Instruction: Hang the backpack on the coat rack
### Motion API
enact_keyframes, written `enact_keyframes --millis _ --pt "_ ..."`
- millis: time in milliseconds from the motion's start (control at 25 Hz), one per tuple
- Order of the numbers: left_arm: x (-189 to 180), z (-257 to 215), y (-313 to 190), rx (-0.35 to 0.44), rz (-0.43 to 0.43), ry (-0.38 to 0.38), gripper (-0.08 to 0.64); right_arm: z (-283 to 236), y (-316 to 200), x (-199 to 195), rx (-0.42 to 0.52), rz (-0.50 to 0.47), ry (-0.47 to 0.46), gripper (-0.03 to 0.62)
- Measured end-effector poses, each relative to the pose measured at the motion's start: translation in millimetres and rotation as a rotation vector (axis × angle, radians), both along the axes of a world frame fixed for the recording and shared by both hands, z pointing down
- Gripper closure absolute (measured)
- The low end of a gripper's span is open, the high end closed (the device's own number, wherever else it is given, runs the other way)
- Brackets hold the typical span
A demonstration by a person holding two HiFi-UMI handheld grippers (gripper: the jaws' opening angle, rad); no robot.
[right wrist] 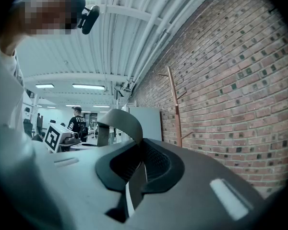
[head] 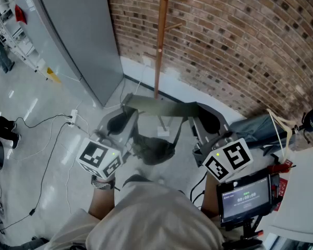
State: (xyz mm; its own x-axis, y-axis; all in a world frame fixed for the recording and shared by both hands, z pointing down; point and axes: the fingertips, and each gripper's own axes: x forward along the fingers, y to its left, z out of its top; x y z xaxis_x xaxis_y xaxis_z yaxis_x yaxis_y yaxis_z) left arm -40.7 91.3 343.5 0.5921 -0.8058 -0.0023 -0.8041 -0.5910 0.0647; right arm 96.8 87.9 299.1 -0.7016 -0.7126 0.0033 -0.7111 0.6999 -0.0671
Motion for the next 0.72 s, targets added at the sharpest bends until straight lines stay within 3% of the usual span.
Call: enact_keyframes --millis 240,720 --pt "3.3 -3.7 30.8 -0.017 0.06 -0.027 0.545 -1.2 26.1 0.3 -0.033 0.037 -0.034 0.584" --pt "-6.2 0.9 29.4 -0.041 0.135 -0.024 0.545 -0.5 29.0 -5.6 -0.076 0.118 -0.072 0.584"
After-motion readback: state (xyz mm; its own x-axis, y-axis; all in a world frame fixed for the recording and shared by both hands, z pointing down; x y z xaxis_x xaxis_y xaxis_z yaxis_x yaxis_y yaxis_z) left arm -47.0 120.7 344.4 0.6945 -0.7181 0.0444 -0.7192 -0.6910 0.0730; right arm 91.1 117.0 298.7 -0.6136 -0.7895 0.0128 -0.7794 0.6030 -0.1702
